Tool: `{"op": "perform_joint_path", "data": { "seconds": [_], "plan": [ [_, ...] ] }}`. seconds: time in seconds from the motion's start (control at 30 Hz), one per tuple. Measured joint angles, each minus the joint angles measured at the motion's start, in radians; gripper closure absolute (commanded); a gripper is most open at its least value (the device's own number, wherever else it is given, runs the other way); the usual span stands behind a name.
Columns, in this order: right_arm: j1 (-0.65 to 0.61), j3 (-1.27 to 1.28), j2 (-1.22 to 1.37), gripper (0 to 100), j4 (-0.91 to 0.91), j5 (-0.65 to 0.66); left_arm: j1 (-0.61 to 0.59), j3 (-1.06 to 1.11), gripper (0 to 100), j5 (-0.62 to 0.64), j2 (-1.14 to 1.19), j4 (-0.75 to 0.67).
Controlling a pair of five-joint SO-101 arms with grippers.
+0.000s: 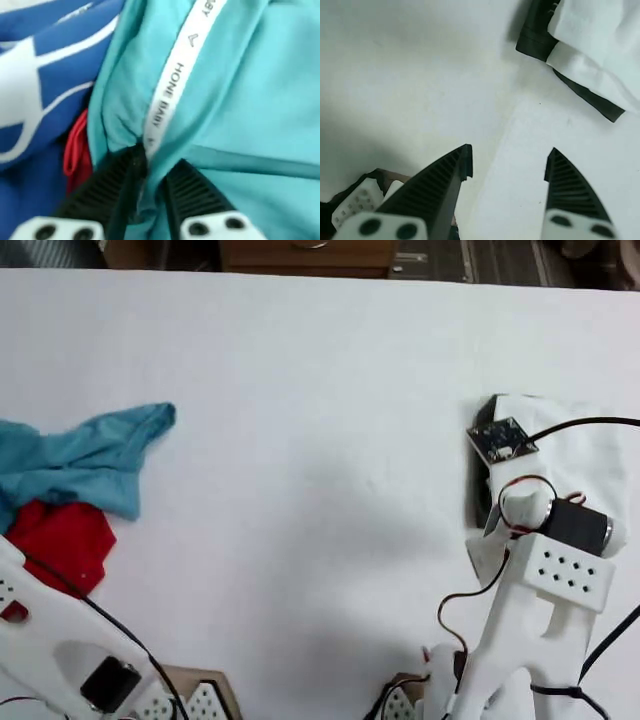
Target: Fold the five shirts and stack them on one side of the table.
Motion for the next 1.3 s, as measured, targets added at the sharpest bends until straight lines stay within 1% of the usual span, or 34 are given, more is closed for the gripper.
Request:
{"op": "perform_joint_path", "data": {
  "seconds": [0.07, 0.13, 0.23, 0.3, 0.4, 0.47, 0.57, 0.7, 0.87, 0.97, 1.07, 1.2, 1.3],
  "plan": [
    [0.0, 0.0, 0.0, 75.8, 0.0, 0.0, 0.041, -0.087, 98, 0.021, 0.0, 0.061],
    [0.0, 0.0, 0.0, 75.8, 0.0, 0.0, 0.11, -0.201, 98, 0.032, 0.0, 0.147],
    [0.0, 0.0, 0.0, 75.8, -0.021, 0.0, 0.264, -0.404, 98, 0.06, 0.0, 0.29],
    [0.0, 0.0, 0.0, 75.8, -0.046, 0.0, 0.374, -0.502, 98, 0.1, -0.002, 0.316],
    [0.0, 0.0, 0.0, 75.8, -0.068, 0.0, 0.512, -0.516, 98, 0.126, -0.037, 0.327],
    [0.0, 0.0, 0.0, 75.8, -0.084, 0.0, 0.595, -0.476, 98, 0.153, -0.081, 0.327],
    [0.0, 0.0, 0.0, 75.8, -0.107, 0.0, 0.721, -0.341, 98, 0.196, -0.187, 0.327],
    [0.0, 0.0, 0.0, 75.8, -0.118, -0.005, 0.882, -0.06, 98, 0.235, -0.339, 0.327],
    [0.0, 0.0, 0.0, 75.8, -0.146, -0.06, 1.08, 0.331, 98, 0.241, -0.523, 0.327],
    [0.0, 0.0, 0.0, 75.8, -0.15, -0.077, 1.212, 0.494, 98, 0.241, -0.598, 0.327],
    [0.0, 0.0, 0.0, 75.8, -0.15, -0.077, 1.324, 0.543, 98, 0.241, -0.637, 0.327],
    [0.0, 0.0, 0.0, 75.8, -0.15, -0.077, 1.393, 0.543, 96, 0.241, -0.649, 0.327],
    [0.0, 0.0, 0.0, 75.8, -0.146, -0.077, 1.399, 0.517, 87, 0.241, -0.647, 0.327]
  ]
}}
